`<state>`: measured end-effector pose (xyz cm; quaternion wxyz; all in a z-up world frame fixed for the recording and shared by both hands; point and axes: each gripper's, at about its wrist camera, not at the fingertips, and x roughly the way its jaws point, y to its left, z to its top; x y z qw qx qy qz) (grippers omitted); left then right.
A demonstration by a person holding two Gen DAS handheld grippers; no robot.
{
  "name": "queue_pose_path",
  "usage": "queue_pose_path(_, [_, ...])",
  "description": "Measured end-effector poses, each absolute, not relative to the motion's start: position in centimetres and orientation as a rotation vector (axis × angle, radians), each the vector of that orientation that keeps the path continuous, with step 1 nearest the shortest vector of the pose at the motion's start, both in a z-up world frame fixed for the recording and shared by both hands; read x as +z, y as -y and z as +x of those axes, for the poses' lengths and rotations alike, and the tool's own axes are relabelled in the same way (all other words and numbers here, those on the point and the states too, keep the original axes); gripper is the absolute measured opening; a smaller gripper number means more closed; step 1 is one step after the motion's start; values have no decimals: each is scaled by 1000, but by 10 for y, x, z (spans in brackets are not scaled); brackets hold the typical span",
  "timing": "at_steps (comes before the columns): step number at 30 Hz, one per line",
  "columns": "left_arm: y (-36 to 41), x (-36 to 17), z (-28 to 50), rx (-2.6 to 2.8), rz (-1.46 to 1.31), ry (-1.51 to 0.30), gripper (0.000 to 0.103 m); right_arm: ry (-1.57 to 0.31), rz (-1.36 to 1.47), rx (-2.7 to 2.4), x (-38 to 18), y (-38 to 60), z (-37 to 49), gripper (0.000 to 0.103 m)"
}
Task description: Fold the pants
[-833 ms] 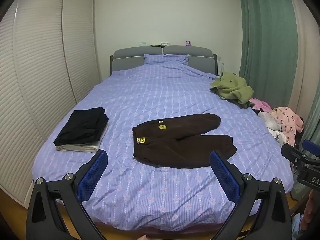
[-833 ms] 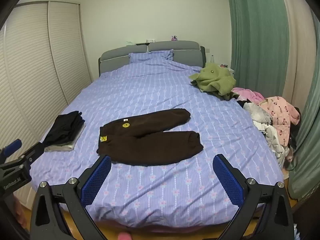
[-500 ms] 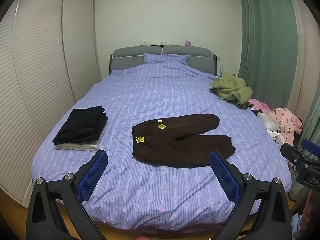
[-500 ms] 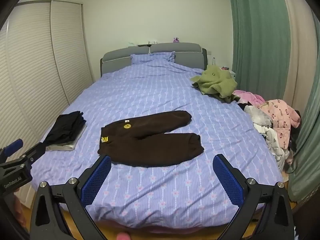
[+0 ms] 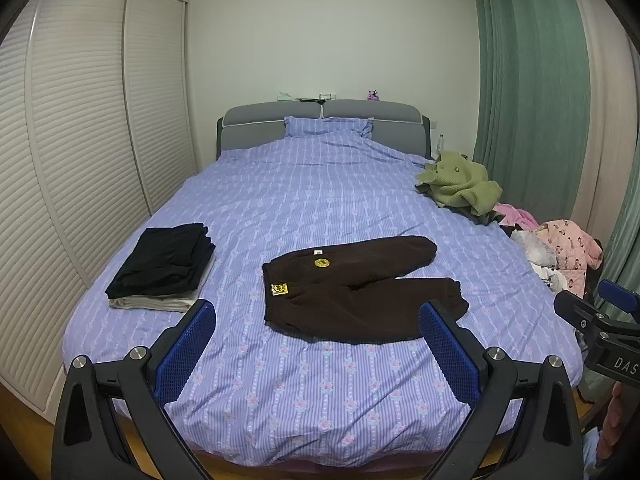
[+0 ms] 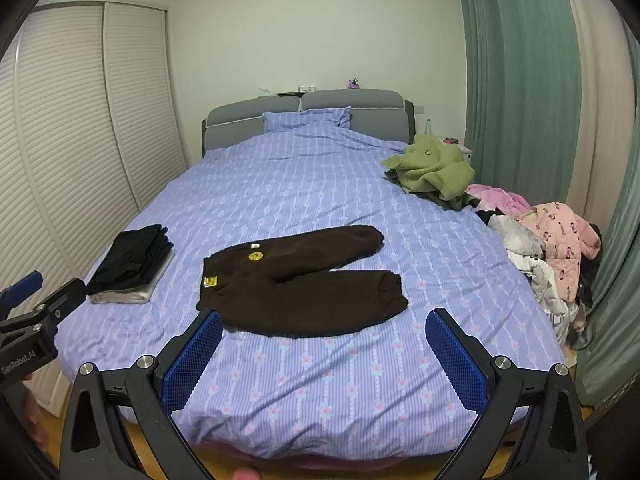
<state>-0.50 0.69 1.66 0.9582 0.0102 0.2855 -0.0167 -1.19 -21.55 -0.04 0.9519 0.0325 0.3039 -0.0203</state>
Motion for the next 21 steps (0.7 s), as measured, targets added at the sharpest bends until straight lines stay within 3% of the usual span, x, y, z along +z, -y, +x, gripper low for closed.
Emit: queue_pose_path(21, [-7, 19, -8, -40, 14, -574, 103, -612, 62, -39, 3, 214, -12, 103])
